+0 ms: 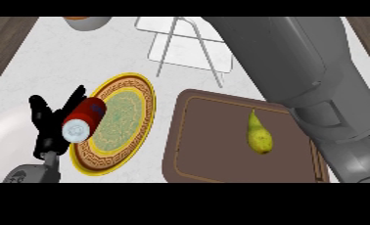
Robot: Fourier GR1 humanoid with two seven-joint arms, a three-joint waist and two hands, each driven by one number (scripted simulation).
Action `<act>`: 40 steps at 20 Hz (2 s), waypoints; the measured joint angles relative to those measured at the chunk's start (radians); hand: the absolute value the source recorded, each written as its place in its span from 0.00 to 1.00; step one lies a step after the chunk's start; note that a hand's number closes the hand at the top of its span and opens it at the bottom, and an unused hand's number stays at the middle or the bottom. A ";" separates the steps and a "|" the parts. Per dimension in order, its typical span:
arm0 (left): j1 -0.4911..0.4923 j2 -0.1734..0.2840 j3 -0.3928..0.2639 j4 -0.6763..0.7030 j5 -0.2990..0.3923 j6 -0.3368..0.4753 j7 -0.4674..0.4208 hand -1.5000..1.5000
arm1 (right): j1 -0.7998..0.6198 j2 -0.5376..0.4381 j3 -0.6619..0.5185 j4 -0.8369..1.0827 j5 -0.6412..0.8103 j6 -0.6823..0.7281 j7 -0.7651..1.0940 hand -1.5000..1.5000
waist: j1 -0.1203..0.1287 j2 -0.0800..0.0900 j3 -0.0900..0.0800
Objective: Pick the tomato from the tray and place it in the tiered shelf
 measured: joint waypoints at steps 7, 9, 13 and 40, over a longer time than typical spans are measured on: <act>0.015 -0.002 0.008 -0.023 -0.005 -0.019 0.013 0.50 | 0.015 0.003 -0.025 0.113 0.038 -0.069 -0.084 1.00 | 0.008 0.002 -0.001; 0.009 -0.009 0.012 -0.011 -0.009 -0.019 0.012 0.50 | 0.008 -0.004 -0.038 0.144 0.042 -0.085 -0.108 1.00 | 0.007 0.003 -0.001; 0.006 -0.020 0.009 -0.019 -0.026 -0.008 0.025 0.50 | 0.010 -0.014 -0.056 0.195 0.051 -0.125 -0.184 1.00 | 0.009 0.004 -0.001; 0.009 -0.060 0.032 -0.024 -0.060 -0.031 0.040 0.50 | 0.000 0.012 -0.307 0.174 -0.077 -0.477 -0.272 0.00 | 0.001 0.001 0.000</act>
